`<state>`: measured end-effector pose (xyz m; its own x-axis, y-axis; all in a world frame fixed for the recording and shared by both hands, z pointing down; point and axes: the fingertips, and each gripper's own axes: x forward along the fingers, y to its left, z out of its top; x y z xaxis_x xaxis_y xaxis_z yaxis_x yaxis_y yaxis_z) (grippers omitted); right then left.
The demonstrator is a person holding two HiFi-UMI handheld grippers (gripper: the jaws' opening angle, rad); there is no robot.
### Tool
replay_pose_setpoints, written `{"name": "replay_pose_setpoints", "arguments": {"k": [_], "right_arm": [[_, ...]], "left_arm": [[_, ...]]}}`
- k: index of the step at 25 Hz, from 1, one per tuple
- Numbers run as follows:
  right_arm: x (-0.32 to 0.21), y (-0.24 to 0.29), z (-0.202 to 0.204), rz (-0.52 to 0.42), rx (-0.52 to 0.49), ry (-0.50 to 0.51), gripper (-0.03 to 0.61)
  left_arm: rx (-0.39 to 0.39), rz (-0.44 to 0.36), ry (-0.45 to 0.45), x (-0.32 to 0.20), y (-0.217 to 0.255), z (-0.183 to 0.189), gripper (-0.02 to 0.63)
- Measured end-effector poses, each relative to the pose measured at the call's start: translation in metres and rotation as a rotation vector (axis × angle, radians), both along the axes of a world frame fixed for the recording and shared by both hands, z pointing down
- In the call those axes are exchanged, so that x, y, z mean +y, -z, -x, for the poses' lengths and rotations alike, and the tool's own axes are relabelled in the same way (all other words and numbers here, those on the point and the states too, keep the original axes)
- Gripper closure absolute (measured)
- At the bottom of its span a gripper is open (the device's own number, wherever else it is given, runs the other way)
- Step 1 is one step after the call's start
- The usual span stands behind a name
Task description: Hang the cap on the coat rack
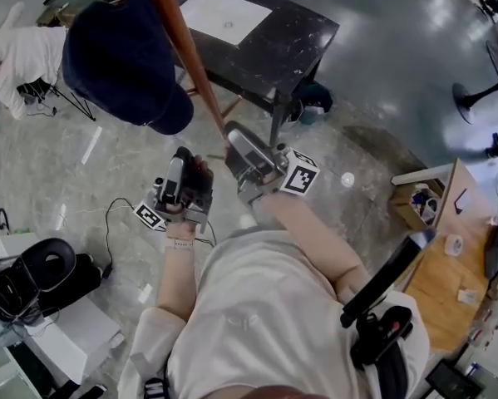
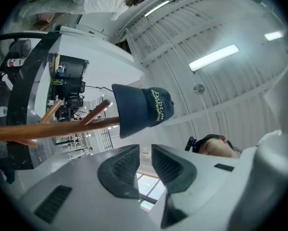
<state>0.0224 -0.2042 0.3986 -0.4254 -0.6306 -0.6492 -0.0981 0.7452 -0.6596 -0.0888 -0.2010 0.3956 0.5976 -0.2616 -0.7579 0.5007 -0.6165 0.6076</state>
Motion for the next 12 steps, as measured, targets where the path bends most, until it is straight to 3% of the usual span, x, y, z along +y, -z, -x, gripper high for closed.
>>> {"name": "replay_pose_setpoints", "arguments": {"k": [4,12], "right_arm": [[0.014,0.015,-0.012,-0.021,0.047,-0.049,0.466],[0.063,0.026,-0.084,-0.044,0.113,-0.206,0.466]], "left_arm": [[-0.018,-0.028,-0.044,0.011,0.014,-0.023,0.537],[-0.077,-0.075,-0.203,0.046,0.022,-0.115,0.555]]}}
